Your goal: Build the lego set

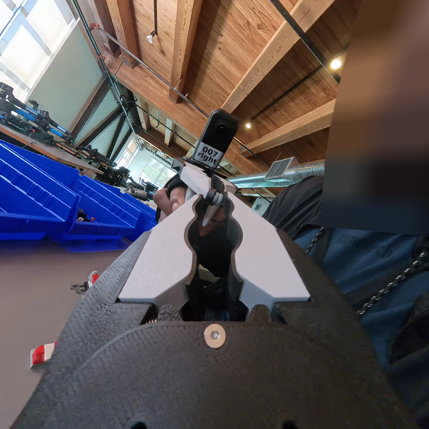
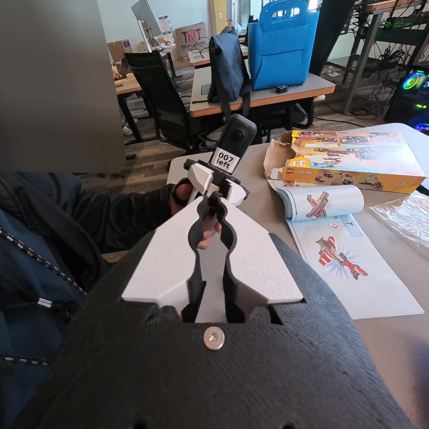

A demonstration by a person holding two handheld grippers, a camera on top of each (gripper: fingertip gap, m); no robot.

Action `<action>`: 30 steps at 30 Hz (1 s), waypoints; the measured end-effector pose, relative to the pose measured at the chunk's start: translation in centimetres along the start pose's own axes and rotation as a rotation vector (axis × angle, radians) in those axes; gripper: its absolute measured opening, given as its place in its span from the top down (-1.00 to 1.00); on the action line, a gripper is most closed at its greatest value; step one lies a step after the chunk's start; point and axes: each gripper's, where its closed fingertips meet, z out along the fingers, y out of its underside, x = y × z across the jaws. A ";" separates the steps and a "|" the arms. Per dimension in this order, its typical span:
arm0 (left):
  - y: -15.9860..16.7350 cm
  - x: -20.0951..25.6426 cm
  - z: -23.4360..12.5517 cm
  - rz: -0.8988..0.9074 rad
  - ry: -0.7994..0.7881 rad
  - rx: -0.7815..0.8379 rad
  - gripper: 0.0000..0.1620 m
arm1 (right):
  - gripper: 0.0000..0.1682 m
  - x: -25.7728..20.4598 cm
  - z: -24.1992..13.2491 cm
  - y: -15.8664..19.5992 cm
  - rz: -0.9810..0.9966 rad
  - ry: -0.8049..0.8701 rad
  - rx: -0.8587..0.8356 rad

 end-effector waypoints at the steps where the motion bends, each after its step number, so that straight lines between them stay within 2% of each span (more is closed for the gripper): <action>1: 0.0 0.1 0.0 -0.001 0.004 0.000 0.79 | 0.92 -0.1 0.0 -0.1 0.017 -0.014 0.013; 3: 0.0 0.2 0.0 -0.002 0.011 0.000 0.73 | 0.92 -0.4 -0.1 -0.3 0.056 -0.056 0.050; 11: 0.3 0.7 0.2 0.007 0.039 -0.015 0.70 | 0.92 -1.1 -0.6 -1.2 0.199 -0.207 0.150; 15: 0.1 0.8 0.3 0.019 0.037 -0.004 0.76 | 0.92 -0.8 -0.7 -1.2 0.220 -0.221 0.163; 22: 0.1 0.8 0.2 0.019 0.036 -0.004 0.73 | 0.92 -1.1 -0.4 -0.6 0.236 -0.256 0.137; 30: -0.4 0.6 0.1 0.037 0.013 0.015 0.78 | 0.92 -0.6 -0.3 -0.8 0.256 -0.248 0.160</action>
